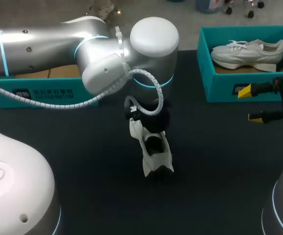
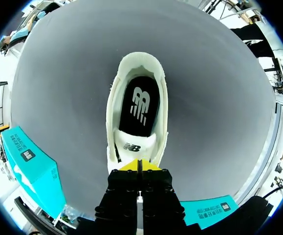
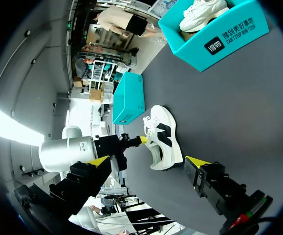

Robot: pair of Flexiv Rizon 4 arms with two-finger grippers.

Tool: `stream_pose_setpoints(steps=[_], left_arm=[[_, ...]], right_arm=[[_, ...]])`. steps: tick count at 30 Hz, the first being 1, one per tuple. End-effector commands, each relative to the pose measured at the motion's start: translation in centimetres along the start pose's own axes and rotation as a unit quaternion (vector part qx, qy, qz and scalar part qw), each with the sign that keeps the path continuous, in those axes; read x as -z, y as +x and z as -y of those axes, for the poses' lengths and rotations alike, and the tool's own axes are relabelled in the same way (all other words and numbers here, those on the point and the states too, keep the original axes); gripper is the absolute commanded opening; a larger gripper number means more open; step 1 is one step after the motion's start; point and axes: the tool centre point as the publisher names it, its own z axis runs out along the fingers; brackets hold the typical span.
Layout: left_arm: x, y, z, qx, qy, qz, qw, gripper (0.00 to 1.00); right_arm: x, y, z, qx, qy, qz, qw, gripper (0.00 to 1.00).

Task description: Take the shoe out of the shoebox, open the shoe tongue, remove and reinsert the insole, then place the shoe into the shoebox

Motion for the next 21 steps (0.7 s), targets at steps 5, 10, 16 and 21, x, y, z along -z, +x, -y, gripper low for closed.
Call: stream_pose_setpoints(steps=[5, 10, 16, 21], left_arm=[[-1.3, -0.5, 1.1, -0.016, 0.007, -0.008, 1.000, 0.00], [0.6, -0.3, -0.5, -0.012, 0.011, 0.012, 1.000, 0.00], [1.2, -0.4, -2.2, -0.002, -0.003, 0.010, 1.000, 0.00], [1.5, -0.6, -2.7, -0.008, 0.026, 0.018, 0.999, 0.00]], right_arm=[[0.0, 0.0, 0.0, -0.001, 0.000, 0.002, 1.000, 1.00], [0.0, 0.0, 0.0, -0.001, 0.000, 0.002, 1.000, 1.00], [0.0, 0.0, 0.0, -0.001, 0.000, 0.002, 1.000, 1.00], [0.0, 0.0, 0.0, -0.001, 0.000, 0.002, 1.000, 1.00]])
